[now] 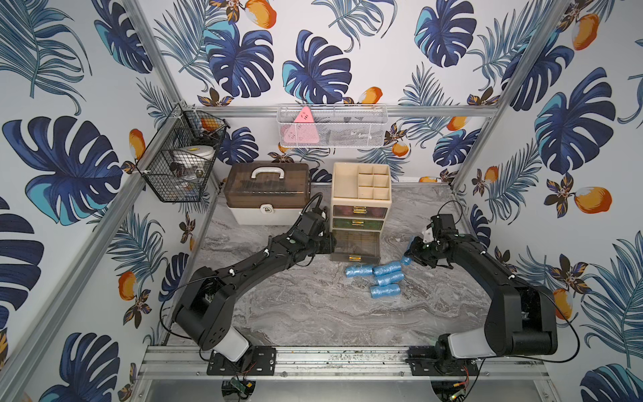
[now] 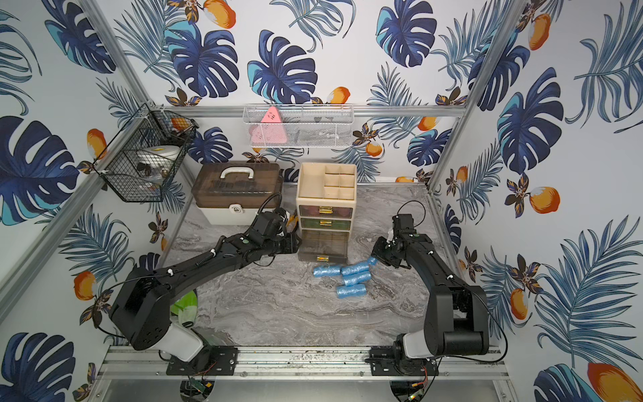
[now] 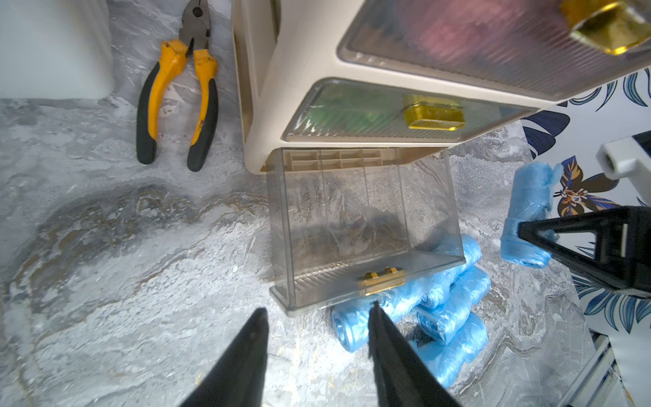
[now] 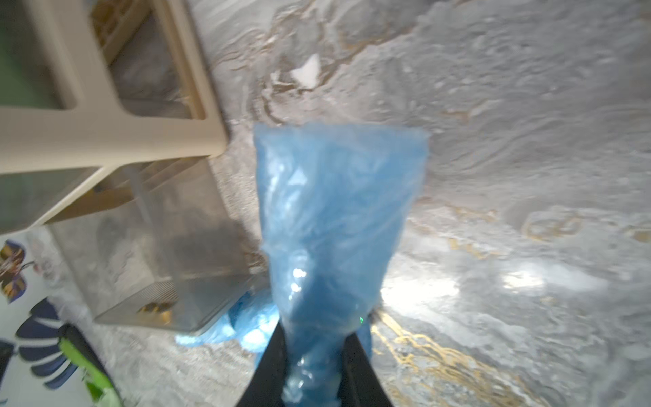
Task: Sort the rolls of trash bags by color and place them into the drawer
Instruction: Pick up the roll of trash bags from the center of the board, then place the roll of trash bags in the drawer.
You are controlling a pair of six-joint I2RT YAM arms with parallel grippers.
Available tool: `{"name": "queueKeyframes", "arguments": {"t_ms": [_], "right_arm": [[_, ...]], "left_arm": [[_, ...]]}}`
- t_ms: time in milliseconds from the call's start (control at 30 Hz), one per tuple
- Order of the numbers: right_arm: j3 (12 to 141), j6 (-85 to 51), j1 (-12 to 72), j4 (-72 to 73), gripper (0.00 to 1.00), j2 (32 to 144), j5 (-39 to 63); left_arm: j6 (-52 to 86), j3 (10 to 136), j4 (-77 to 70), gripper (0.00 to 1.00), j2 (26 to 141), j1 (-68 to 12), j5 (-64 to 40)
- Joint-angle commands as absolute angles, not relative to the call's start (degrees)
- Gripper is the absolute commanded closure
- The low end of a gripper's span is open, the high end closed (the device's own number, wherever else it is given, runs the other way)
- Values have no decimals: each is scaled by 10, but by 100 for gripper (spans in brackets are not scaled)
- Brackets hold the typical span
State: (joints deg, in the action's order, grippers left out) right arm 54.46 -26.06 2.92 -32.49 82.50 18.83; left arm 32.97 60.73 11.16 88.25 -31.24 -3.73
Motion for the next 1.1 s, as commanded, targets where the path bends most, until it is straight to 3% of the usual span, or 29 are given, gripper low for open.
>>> {"name": "queueKeyframes", "arguments": {"t_ms": [0, 233, 1067], "right_arm": [[557, -238, 58, -301, 85, 824, 284], [582, -215, 132, -272, 87, 847, 302], [636, -244, 205, -214, 81, 930, 188]], "left_arm": [[338, 594, 100, 49, 864, -303, -49], [348, 566, 91, 50, 842, -287, -63], [348, 551, 85, 51, 840, -269, -89]]}}
